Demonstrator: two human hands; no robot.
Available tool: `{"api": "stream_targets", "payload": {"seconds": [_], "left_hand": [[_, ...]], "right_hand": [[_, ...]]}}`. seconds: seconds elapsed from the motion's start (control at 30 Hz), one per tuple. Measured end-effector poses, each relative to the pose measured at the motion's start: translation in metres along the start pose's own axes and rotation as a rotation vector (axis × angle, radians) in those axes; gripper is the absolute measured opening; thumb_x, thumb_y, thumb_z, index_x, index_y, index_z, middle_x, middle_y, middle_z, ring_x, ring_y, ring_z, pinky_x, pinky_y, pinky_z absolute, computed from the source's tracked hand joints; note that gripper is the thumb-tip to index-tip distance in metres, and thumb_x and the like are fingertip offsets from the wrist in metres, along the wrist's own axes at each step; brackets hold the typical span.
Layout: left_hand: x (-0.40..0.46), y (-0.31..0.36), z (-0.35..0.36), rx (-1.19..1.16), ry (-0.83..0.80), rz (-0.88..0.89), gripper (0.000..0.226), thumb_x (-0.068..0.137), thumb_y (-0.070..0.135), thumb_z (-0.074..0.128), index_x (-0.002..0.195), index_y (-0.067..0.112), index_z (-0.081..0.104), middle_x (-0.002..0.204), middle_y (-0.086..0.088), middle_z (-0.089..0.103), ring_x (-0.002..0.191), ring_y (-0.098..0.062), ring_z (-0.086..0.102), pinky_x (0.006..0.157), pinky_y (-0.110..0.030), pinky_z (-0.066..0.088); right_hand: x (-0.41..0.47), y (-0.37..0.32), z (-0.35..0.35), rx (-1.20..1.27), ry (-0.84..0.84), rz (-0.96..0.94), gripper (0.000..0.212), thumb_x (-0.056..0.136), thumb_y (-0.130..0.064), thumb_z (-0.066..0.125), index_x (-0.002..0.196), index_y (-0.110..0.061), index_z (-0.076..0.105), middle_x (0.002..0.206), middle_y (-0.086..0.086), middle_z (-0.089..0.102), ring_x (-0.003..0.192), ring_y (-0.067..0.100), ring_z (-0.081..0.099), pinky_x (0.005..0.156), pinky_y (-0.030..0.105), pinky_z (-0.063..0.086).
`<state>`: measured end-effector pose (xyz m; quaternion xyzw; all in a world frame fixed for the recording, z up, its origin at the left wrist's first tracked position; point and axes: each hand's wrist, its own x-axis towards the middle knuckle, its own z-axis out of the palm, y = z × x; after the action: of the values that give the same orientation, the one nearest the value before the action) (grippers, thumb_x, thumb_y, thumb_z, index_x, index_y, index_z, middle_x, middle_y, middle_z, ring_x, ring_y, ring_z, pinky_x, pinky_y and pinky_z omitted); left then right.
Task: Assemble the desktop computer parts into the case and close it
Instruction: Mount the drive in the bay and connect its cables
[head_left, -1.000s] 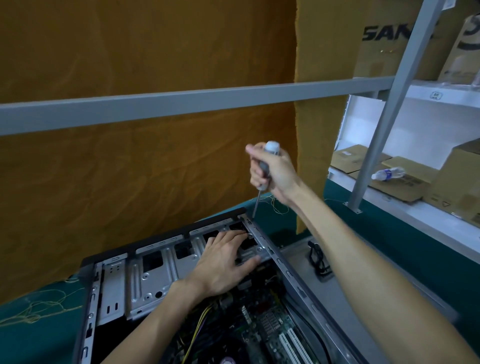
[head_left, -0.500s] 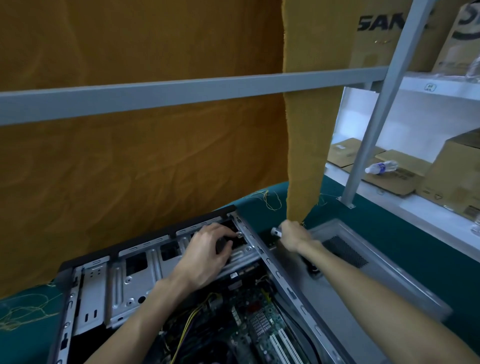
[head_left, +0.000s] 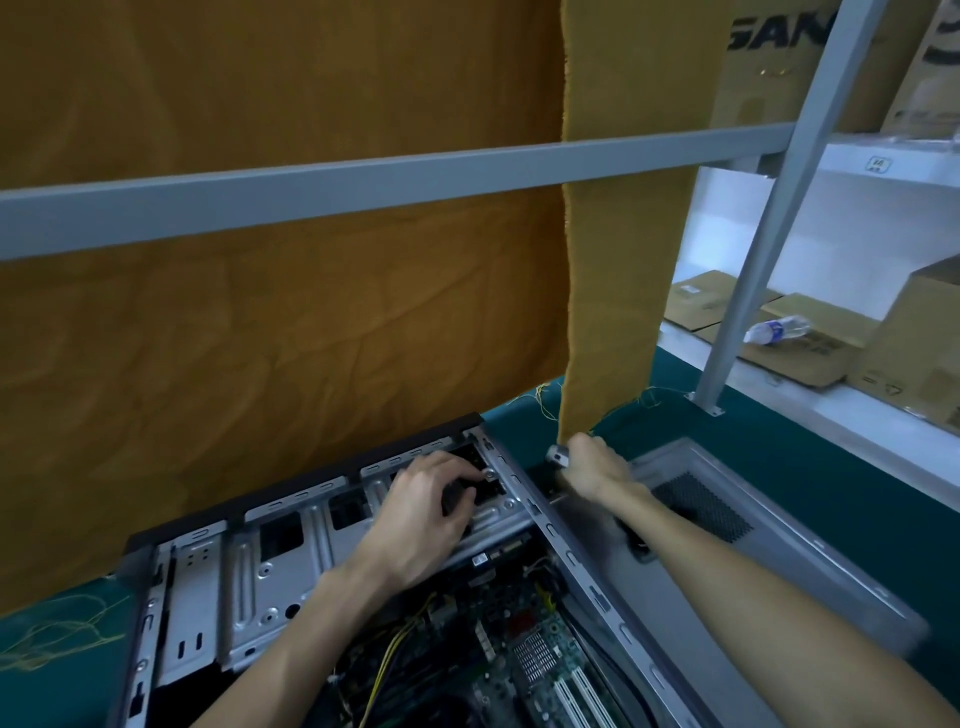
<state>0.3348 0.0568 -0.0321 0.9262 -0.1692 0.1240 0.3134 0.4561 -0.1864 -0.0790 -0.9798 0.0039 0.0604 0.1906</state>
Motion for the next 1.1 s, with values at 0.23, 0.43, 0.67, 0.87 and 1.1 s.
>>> {"api": "stream_targets", "payload": {"seconds": [0.23,0.43,0.67,0.87,1.1], "left_hand": [[-0.003,0.021,-0.011,-0.374,0.135,-0.098,0.02,0.102,0.029,0.062,0.12,0.029,0.07,0.102,0.011,0.073,0.084,-0.005,0.068,0.07,-0.018,0.053],[-0.004,0.055,-0.037,-0.855,0.346,-0.012,0.021,0.095,0.019,0.068,0.114,0.018,0.077,0.107,0.006,0.078,0.102,-0.012,0.074,0.082,-0.019,0.057],[-0.017,0.052,-0.072,-0.921,0.406,-0.065,0.013,0.092,0.02,0.072,0.101,0.022,0.08,0.098,0.002,0.079,0.094,-0.014,0.074,0.076,-0.023,0.059],[-0.035,0.03,-0.068,-1.041,0.384,-0.244,0.012,0.093,0.017,0.07,0.102,0.01,0.074,0.1,-0.004,0.079,0.098,-0.02,0.075,0.075,-0.022,0.059],[-0.053,0.016,-0.058,-0.837,0.307,-0.245,0.007,0.084,0.019,0.081,0.092,0.018,0.082,0.088,0.001,0.079,0.086,-0.016,0.075,0.075,-0.023,0.059]], "right_hand": [[-0.063,-0.06,-0.086,0.53,-0.015,-0.158,0.013,0.084,-0.021,0.078,0.084,-0.009,0.072,0.06,-0.006,0.065,0.05,0.006,0.058,0.05,0.022,0.041],[-0.132,-0.115,-0.127,0.895,-0.23,-0.237,0.013,0.086,-0.02,0.08,0.094,-0.011,0.074,0.061,-0.001,0.057,0.044,0.01,0.043,0.041,0.024,0.034],[-0.152,-0.141,-0.111,1.256,-0.426,-0.194,0.022,0.09,-0.014,0.075,0.108,-0.004,0.067,0.062,-0.001,0.05,0.043,0.009,0.038,0.042,0.023,0.031],[-0.144,-0.142,-0.08,1.558,-0.272,-0.085,0.015,0.09,-0.009,0.073,0.1,-0.006,0.061,0.068,0.003,0.053,0.049,0.012,0.043,0.048,0.026,0.037],[-0.121,-0.108,-0.066,2.247,-0.037,0.106,0.013,0.099,-0.012,0.058,0.086,-0.008,0.055,0.074,0.005,0.052,0.06,0.013,0.047,0.061,0.026,0.043]]}}
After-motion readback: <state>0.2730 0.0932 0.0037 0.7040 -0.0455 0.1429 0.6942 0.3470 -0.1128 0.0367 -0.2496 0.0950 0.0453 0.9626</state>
